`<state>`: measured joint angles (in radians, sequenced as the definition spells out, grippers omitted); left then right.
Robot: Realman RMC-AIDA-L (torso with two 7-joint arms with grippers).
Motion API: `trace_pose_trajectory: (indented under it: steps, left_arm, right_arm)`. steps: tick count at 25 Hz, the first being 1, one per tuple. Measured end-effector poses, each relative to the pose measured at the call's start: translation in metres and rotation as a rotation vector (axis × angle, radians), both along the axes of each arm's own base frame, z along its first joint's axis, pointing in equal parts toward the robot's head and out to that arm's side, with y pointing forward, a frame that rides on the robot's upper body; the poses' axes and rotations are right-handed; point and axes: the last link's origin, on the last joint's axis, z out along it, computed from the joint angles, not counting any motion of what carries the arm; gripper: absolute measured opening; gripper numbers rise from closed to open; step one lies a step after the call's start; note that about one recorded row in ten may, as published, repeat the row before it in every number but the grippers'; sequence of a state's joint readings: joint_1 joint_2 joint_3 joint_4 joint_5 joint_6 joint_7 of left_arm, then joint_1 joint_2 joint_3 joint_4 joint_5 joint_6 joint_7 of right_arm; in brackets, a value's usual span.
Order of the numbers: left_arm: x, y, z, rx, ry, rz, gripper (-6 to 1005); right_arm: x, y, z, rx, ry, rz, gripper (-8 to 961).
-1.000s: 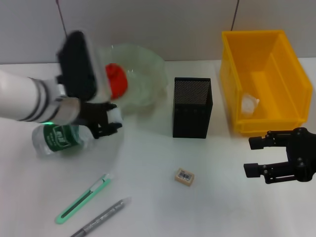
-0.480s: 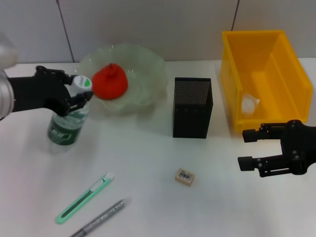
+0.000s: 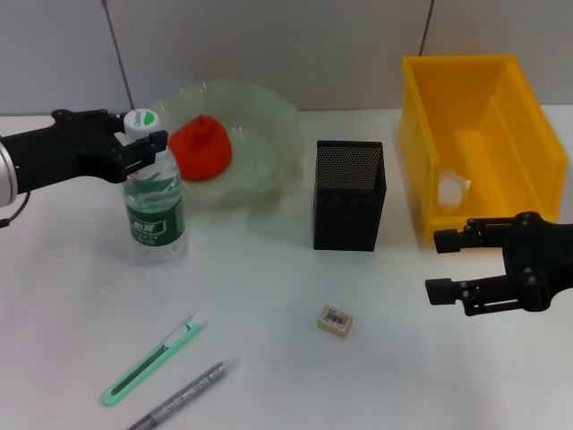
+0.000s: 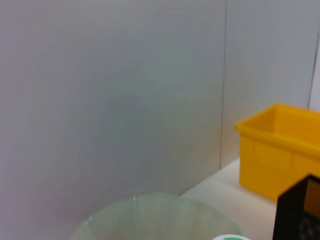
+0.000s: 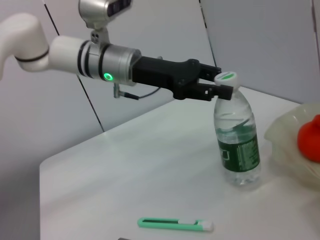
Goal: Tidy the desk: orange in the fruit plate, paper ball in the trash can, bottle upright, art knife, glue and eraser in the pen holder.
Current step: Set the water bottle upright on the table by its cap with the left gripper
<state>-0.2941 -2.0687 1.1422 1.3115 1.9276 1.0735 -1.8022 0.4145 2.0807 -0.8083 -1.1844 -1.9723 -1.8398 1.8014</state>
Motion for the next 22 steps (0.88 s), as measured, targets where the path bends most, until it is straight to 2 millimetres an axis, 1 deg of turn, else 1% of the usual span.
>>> trace_pose_trajectory:
  steps: [2, 3, 4, 6, 7, 17, 22]
  left_arm:
    - [-0.001, 0.001, -0.001, 0.000, -0.018, 0.006, 455]
    - [-0.005, 0.004, -0.006, 0.012, -0.113, 0.036, 456]
    - [-0.007, 0.007, -0.006, 0.023, -0.143, 0.046, 456]
    - [-0.007, 0.007, -0.006, 0.023, -0.143, 0.046, 457]
    - [-0.012, 0.010, -0.001, 0.041, -0.177, 0.070, 458]
    - [-0.019, 0.011, 0.000, 0.048, -0.188, 0.092, 462]
    - [-0.031, 0.011, -0.003, 0.049, -0.199, 0.128, 464]
  right_arm:
    - [-0.001, 0.001, -0.001, -0.002, 0.003, 0.001, 803]
    - [-0.001, 0.002, -0.001, -0.002, 0.003, 0.002, 803]
    - [-0.002, 0.003, -0.001, -0.002, 0.003, 0.003, 803]
    - [-0.002, 0.004, -0.001, -0.003, 0.002, 0.006, 803]
    - [-0.003, 0.004, -0.001, -0.004, 0.001, 0.007, 803]
    - [-0.003, 0.006, -0.001, 0.000, -0.003, 0.008, 803]
    - [-0.005, 0.008, -0.002, 0.002, -0.008, 0.008, 803]
